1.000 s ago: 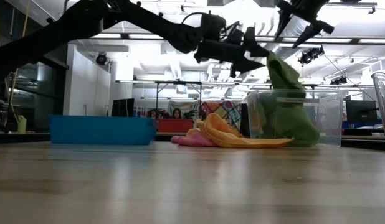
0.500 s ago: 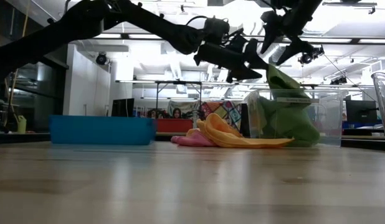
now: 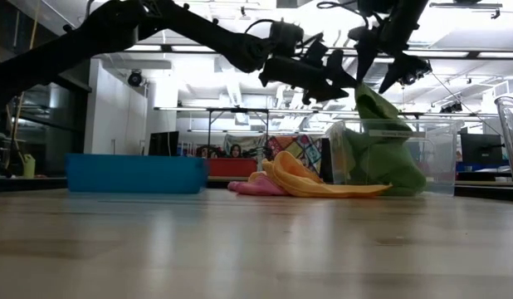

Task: Sort microfiber towel by color & place in baskets
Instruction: Put the green towel into the top transparent bin

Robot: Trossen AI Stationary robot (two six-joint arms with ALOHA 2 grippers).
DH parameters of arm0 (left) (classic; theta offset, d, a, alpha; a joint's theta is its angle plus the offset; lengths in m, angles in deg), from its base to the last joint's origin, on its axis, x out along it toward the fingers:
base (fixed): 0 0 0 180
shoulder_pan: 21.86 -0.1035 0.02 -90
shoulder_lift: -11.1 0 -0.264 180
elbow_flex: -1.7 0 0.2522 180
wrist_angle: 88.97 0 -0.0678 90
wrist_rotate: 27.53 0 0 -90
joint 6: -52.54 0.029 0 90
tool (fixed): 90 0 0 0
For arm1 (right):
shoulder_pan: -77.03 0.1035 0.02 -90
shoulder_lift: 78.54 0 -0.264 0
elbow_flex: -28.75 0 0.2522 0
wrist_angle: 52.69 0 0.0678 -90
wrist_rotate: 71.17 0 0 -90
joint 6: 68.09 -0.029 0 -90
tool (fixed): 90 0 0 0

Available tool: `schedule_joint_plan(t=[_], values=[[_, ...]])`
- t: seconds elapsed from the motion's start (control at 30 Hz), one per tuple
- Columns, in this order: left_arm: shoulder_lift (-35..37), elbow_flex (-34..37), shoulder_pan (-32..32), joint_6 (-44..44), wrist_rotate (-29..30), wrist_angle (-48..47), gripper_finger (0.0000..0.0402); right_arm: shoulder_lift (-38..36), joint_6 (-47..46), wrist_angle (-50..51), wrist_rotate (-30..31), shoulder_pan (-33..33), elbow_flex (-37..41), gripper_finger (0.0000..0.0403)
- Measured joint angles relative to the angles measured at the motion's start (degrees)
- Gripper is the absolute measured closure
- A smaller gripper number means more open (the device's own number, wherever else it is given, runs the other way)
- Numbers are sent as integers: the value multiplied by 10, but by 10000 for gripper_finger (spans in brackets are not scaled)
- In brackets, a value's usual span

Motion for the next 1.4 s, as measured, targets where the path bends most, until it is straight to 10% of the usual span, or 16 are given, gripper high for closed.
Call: schedule_joint_plan(t=[0.4, 0.67, 1.07, 1.4], values=[[13, 1, 2, 9, -21, -37, 165, 46, 21, 7, 80, 19, 0, 96], [63, 1, -25, -15, -148, -137, 165, 42, 23, 14, 134, 1, 0, 96], [149, 1, -102, 36, -270, -425, 165, 40, 56, -21, 29, -53, 70, 96], [197, 1, -110, 19, -344, -406, 165, 42, -39, -152, -18, -62, 188, 96]])
